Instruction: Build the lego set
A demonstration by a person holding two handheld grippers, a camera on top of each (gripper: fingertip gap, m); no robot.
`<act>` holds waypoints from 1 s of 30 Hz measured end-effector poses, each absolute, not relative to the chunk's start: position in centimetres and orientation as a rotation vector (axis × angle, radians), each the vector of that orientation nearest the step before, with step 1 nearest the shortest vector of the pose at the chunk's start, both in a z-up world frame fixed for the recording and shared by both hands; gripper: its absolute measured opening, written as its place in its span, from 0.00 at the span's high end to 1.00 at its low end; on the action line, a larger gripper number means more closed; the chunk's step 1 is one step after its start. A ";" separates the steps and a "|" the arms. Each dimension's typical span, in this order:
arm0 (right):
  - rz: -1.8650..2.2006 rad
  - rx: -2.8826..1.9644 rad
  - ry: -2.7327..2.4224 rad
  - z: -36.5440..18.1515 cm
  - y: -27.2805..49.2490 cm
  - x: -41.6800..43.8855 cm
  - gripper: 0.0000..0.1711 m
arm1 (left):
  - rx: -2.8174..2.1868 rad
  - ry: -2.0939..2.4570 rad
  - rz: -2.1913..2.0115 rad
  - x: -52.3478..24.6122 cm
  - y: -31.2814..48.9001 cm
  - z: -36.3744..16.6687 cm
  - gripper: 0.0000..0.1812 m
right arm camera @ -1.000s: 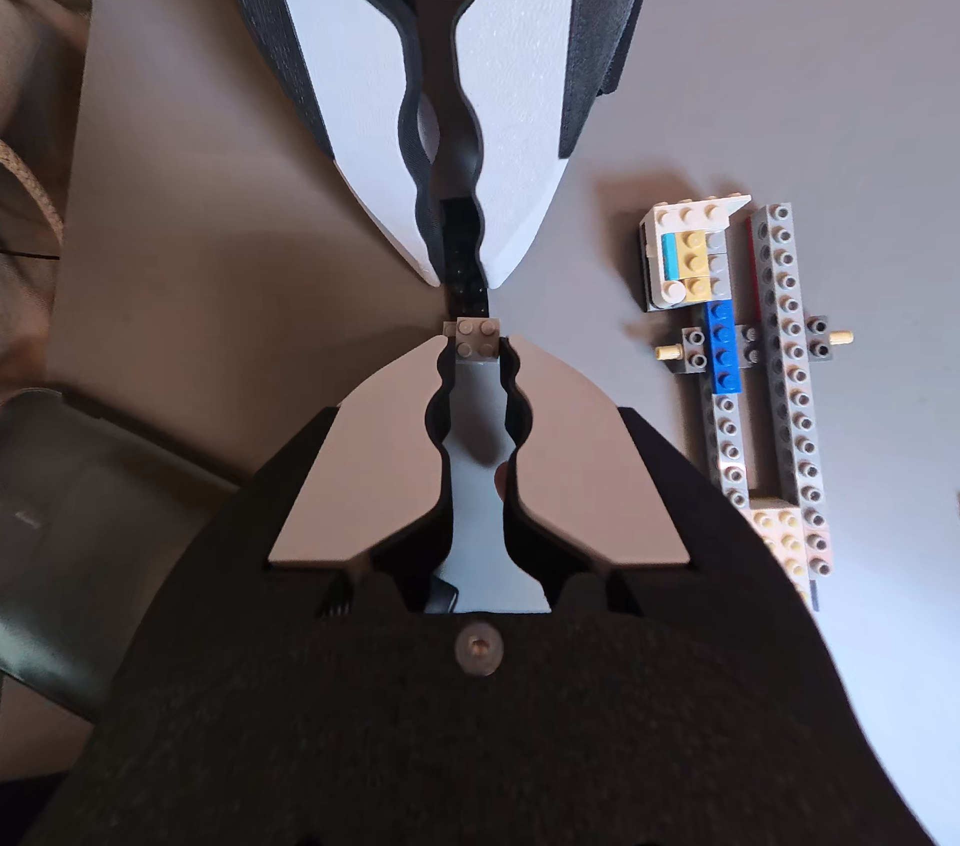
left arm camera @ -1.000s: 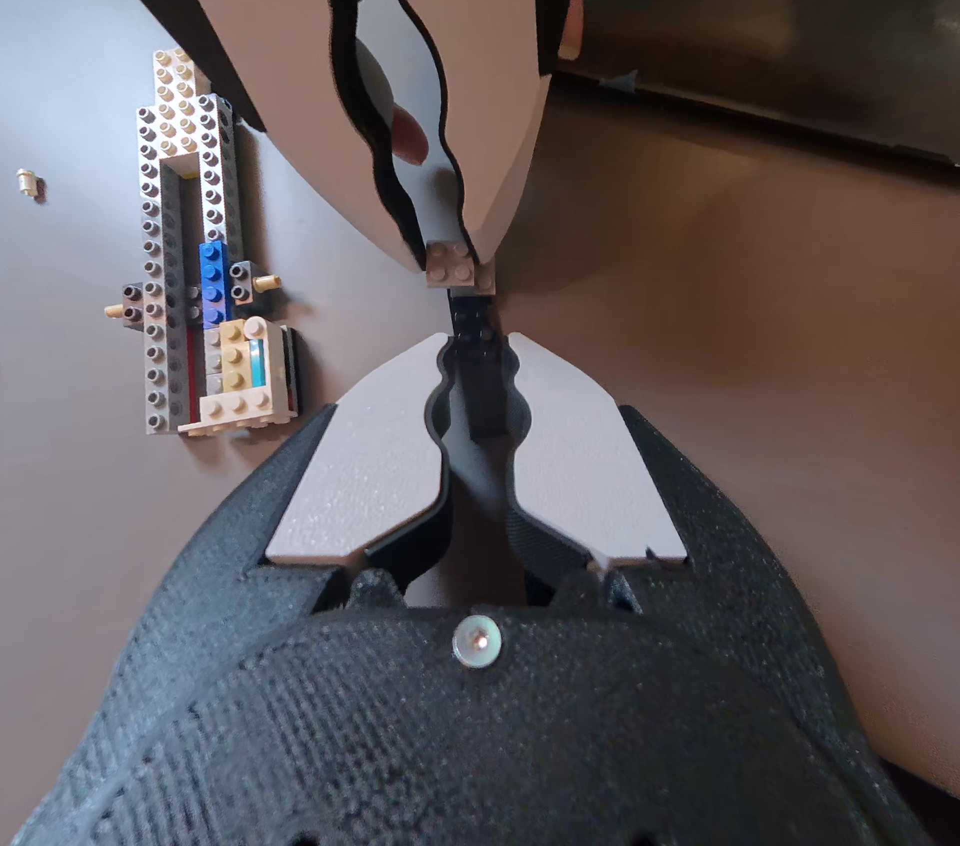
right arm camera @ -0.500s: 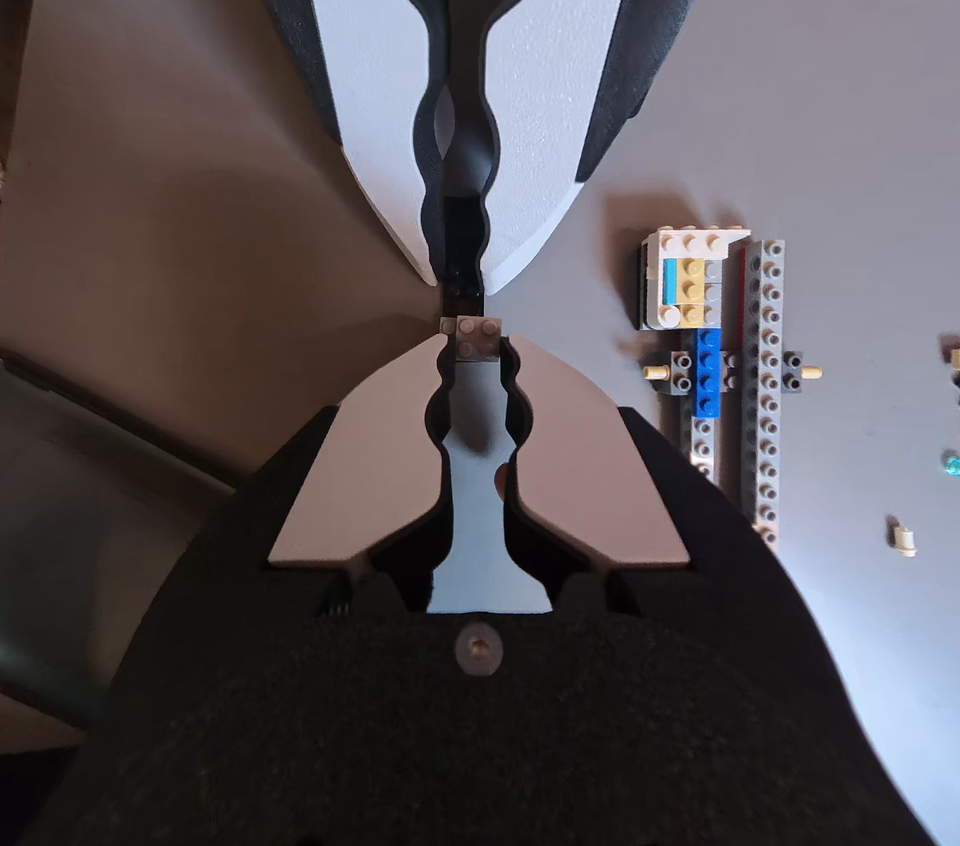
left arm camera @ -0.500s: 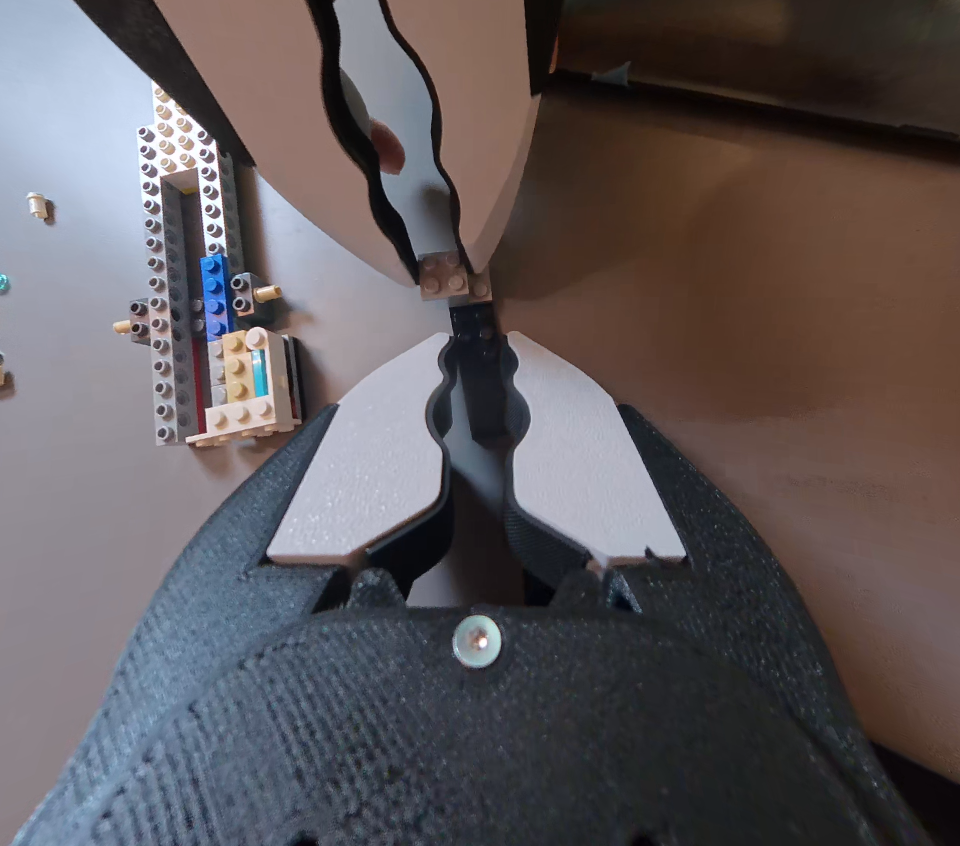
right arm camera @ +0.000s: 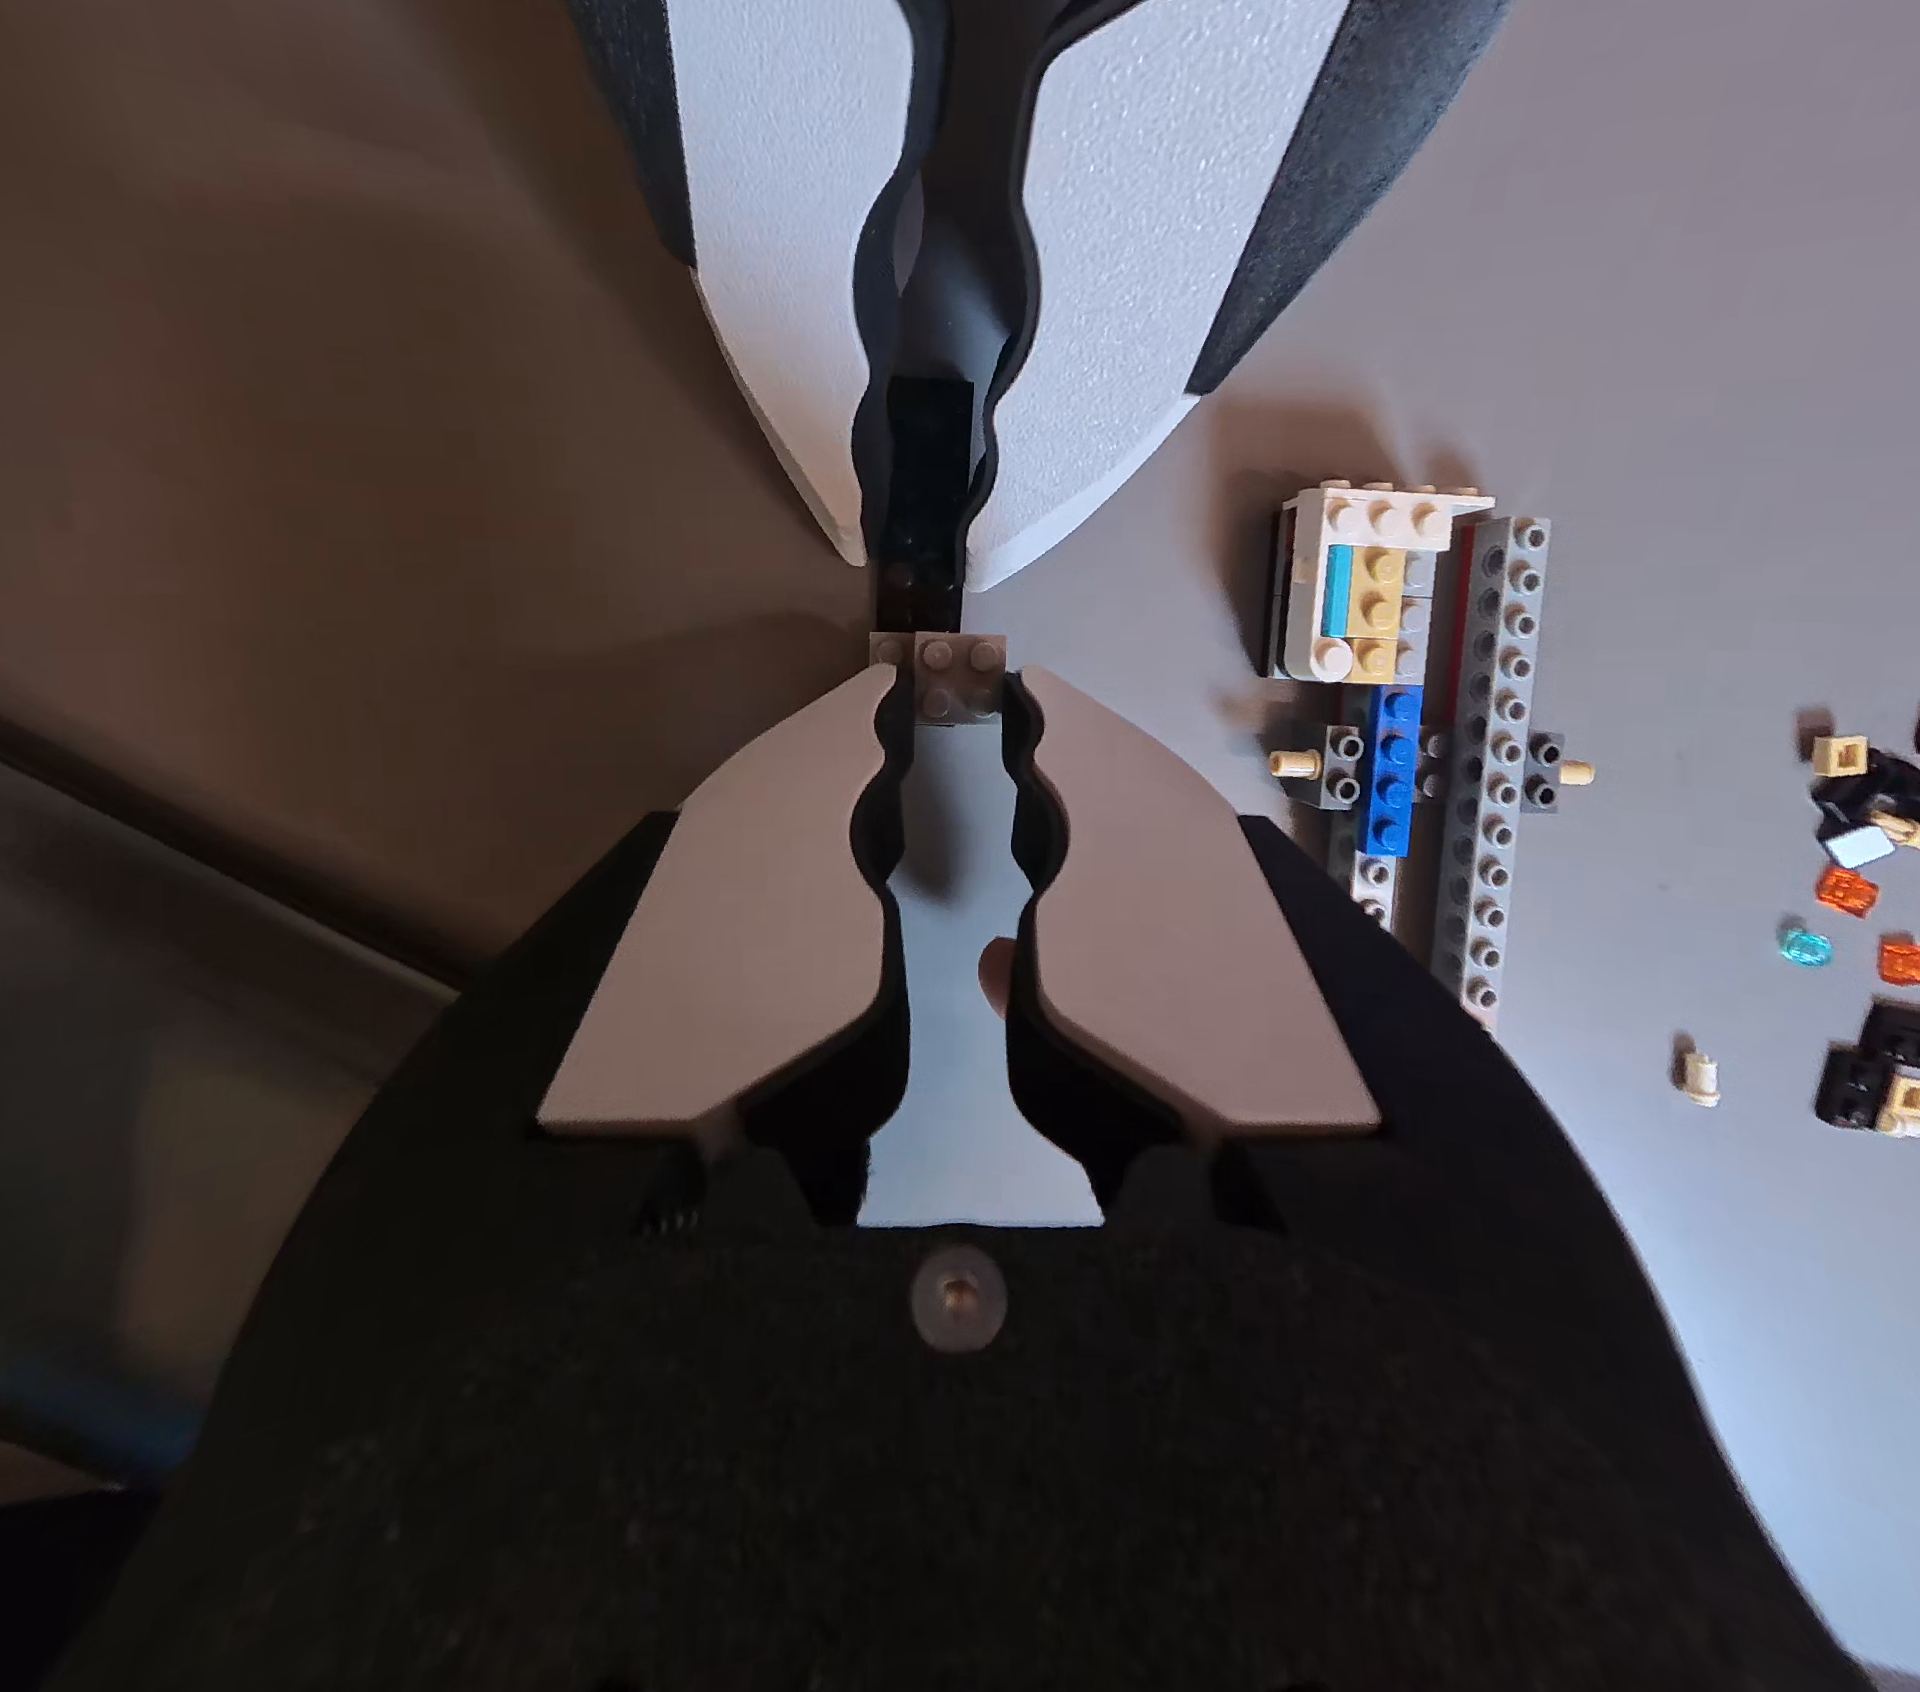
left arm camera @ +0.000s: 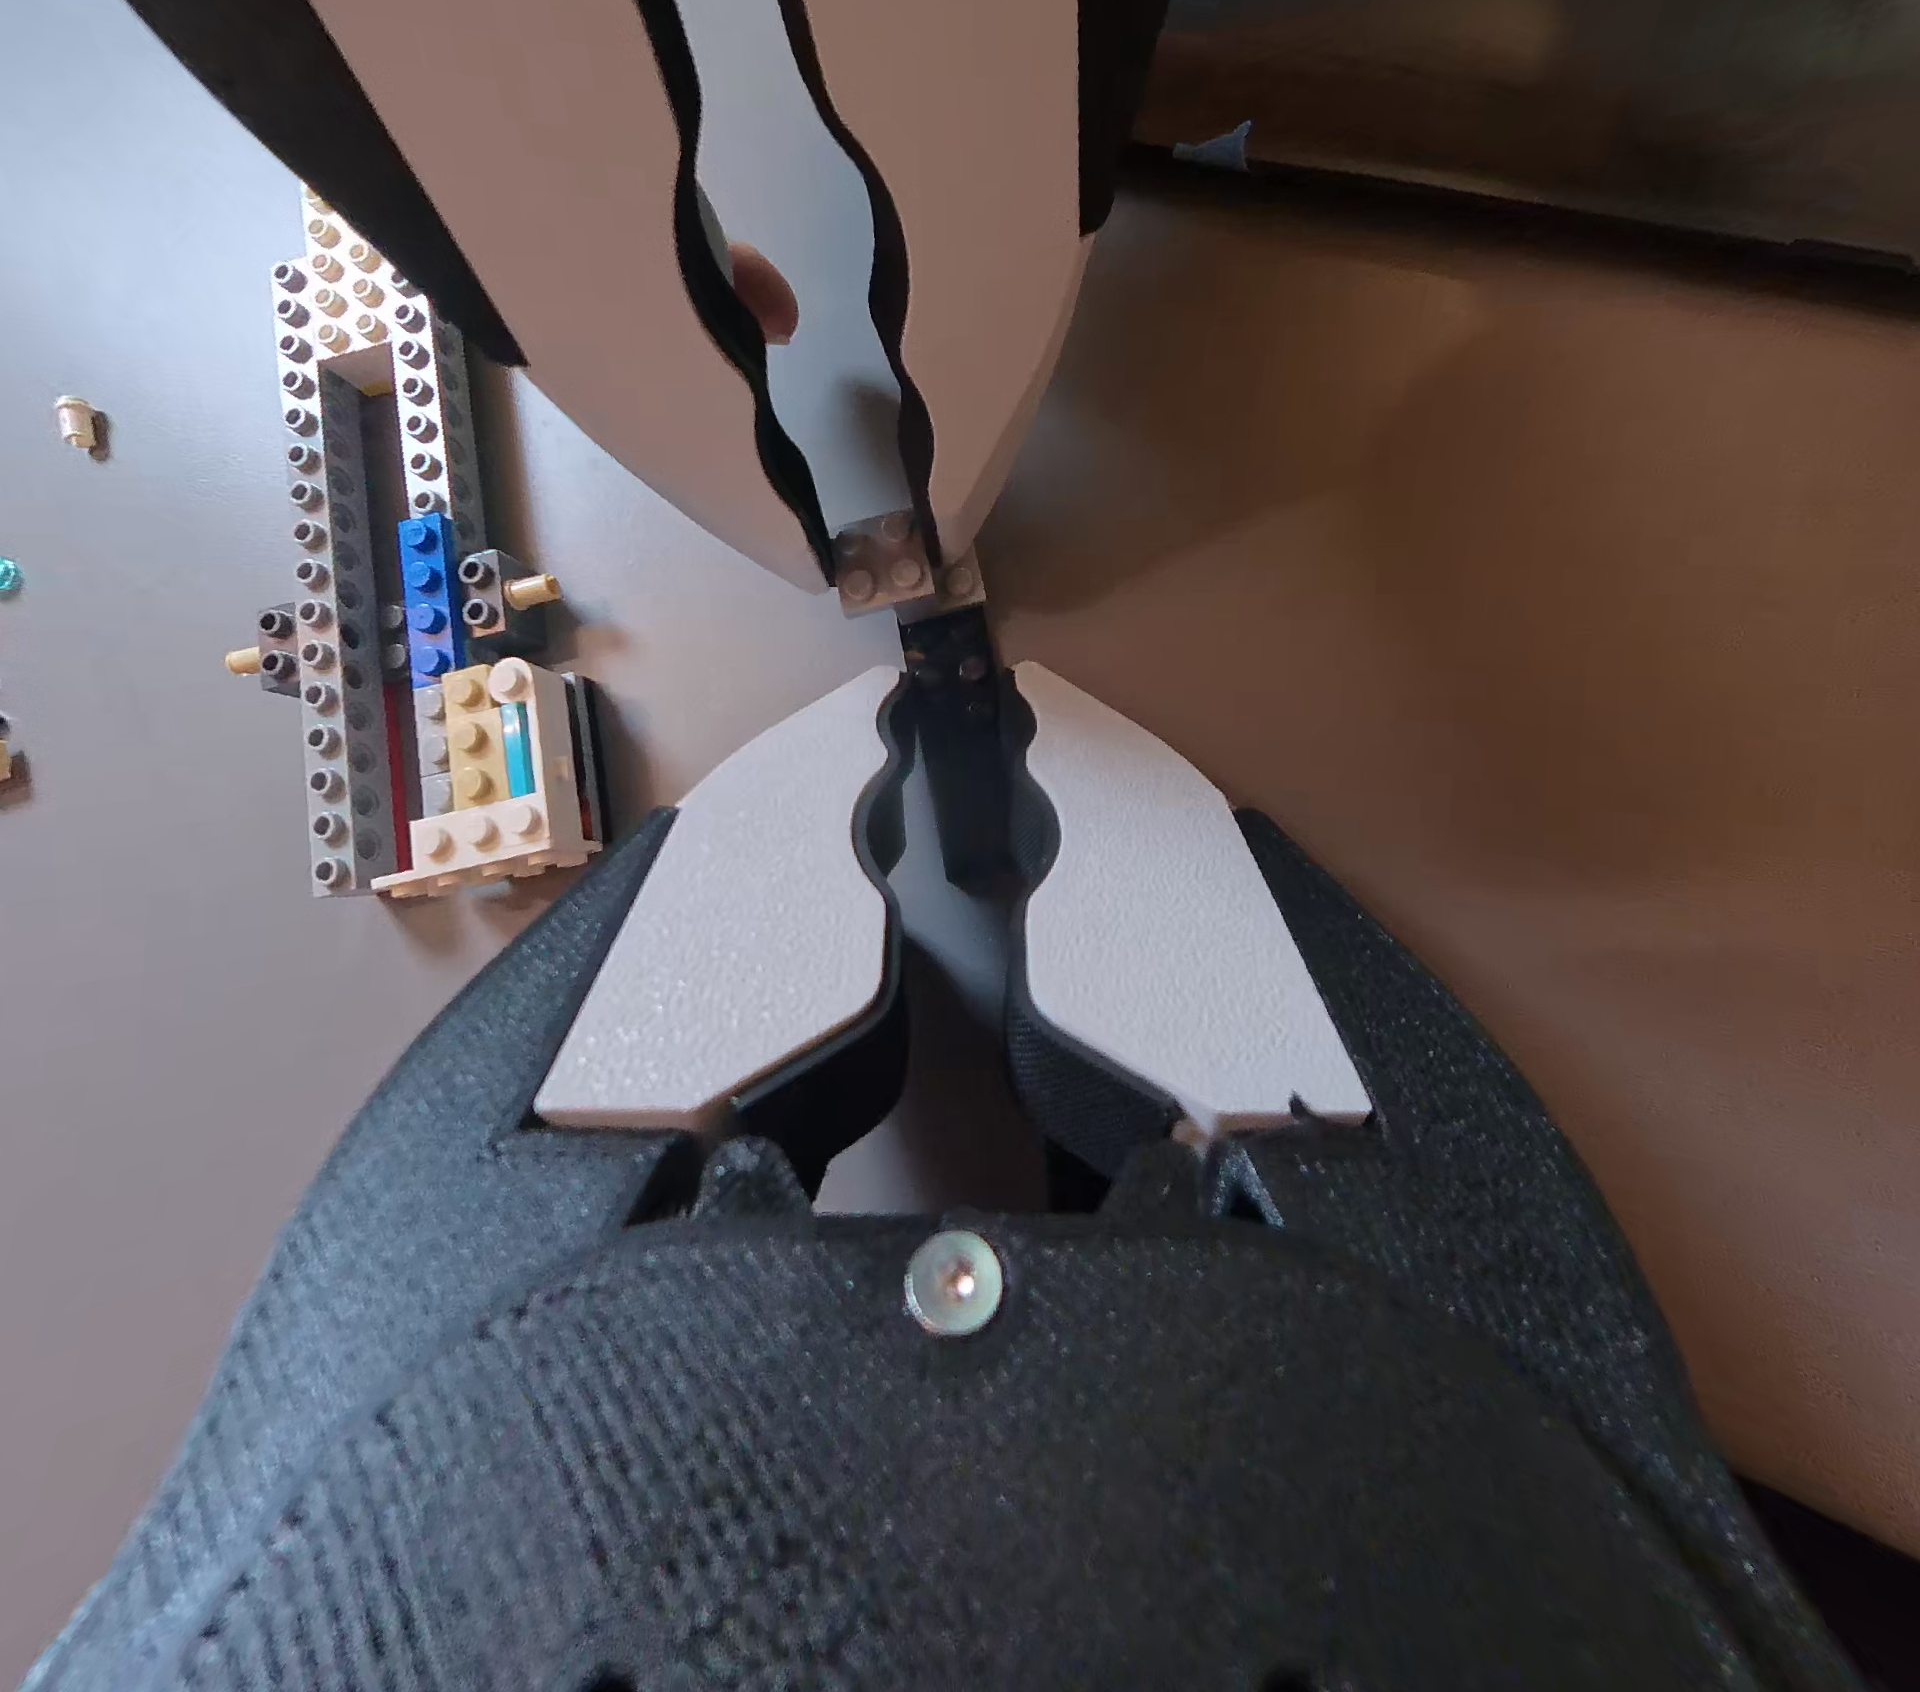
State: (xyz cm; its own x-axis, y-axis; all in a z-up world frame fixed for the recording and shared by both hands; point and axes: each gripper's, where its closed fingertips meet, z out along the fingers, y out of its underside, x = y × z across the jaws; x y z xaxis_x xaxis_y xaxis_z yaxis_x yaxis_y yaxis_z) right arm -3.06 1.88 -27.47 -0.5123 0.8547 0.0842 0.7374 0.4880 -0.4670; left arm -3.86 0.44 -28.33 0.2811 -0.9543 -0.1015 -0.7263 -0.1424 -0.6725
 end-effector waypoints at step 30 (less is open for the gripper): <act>0.504 -1.434 -2.329 -27.4 2.4 -2.9 0.90 | -1.944 1.498 -0.471 -4.0 0.4 -28.3 0.91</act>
State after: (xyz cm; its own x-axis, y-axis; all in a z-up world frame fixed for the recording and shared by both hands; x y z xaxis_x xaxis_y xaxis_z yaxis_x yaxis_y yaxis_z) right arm -2.92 2.43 -27.42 -0.4213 0.8997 0.1143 0.7721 0.4219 -0.4753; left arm -4.02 0.44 -28.33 0.2892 -0.9525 -0.0950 -0.7266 -0.1538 -0.6697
